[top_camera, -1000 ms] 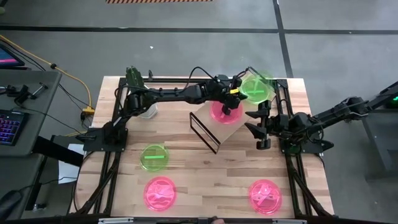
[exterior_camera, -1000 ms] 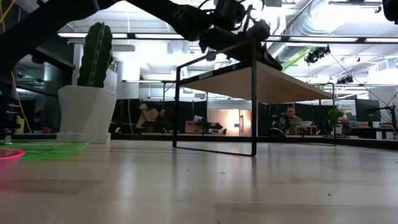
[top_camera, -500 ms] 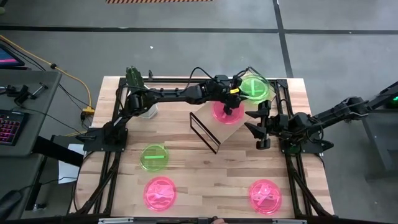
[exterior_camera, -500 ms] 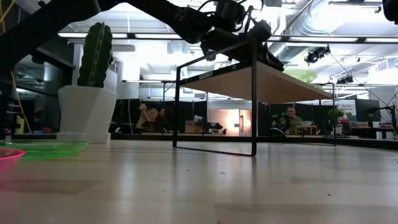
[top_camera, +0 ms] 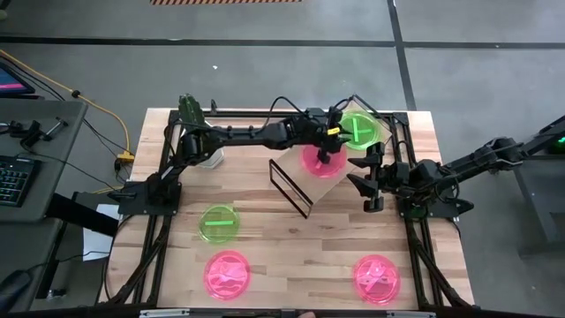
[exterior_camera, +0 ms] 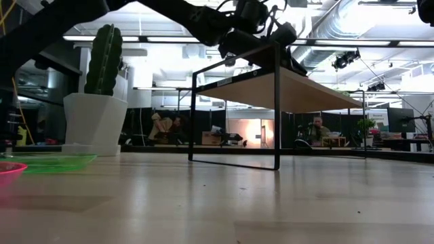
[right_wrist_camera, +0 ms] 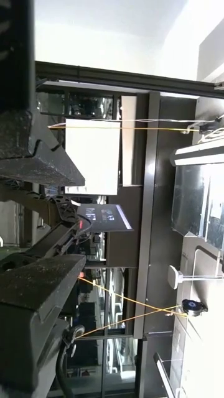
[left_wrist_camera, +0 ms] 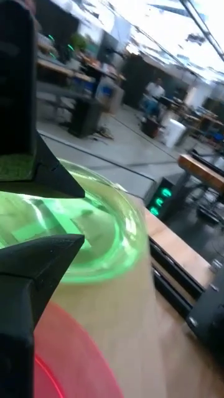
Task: Place and stack plates onto a shelf
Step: Stack the top green plate on top of the green plate on the shelf
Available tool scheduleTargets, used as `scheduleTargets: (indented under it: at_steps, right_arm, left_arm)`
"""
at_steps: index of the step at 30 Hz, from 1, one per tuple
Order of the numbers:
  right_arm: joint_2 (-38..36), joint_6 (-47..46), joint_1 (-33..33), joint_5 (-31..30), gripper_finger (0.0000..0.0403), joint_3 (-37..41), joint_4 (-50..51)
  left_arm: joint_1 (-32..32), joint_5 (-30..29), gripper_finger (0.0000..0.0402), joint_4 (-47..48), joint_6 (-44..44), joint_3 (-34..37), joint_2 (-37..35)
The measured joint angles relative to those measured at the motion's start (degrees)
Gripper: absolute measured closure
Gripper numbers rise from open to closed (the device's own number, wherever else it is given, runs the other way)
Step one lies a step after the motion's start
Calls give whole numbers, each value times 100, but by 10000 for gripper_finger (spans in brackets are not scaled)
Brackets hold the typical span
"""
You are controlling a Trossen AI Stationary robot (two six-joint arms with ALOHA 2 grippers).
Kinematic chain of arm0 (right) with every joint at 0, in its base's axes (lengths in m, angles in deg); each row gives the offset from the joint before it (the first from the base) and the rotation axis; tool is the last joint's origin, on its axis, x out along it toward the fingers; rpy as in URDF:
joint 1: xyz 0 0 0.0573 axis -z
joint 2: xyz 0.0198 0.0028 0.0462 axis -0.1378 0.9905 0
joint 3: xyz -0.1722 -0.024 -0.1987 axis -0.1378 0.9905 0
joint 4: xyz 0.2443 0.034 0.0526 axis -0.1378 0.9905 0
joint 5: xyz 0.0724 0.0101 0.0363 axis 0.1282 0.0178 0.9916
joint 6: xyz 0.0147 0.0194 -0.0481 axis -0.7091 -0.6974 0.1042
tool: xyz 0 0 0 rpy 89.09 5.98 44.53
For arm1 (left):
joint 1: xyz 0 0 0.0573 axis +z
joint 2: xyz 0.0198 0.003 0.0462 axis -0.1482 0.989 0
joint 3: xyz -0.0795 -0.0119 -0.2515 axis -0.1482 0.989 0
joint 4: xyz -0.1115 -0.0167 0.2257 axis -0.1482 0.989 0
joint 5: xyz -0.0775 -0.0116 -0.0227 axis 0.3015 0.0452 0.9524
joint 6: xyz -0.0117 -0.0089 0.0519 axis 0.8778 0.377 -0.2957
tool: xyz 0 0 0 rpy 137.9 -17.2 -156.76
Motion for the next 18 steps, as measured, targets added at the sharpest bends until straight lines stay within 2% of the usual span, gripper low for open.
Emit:
scheduleTargets:
  at_steps: [4,7,10,12,14,18]
  right_arm:
    - [0,0,0,0,224,0,30]
    - [0,0,0,-6,224,0,70]
    - [0,1,-2,-202,224,0,112]
    - [0,0,-2,-550,224,0,152]
    - [-2,8,-1,-1051,224,0,240]
    - [-2,143,0,-2128,224,0,481]
  left_arm:
    - [-73,-845,307,459,-142,20,-250]
    - [-72,-965,306,1504,19,20,-746]
    - [-24,-955,306,2489,681,4,-1335]
    - [57,-718,307,3113,1259,4,-1701]
    - [192,-238,309,3559,1831,84,-2081]
    - [415,886,330,3440,2573,827,-2982]
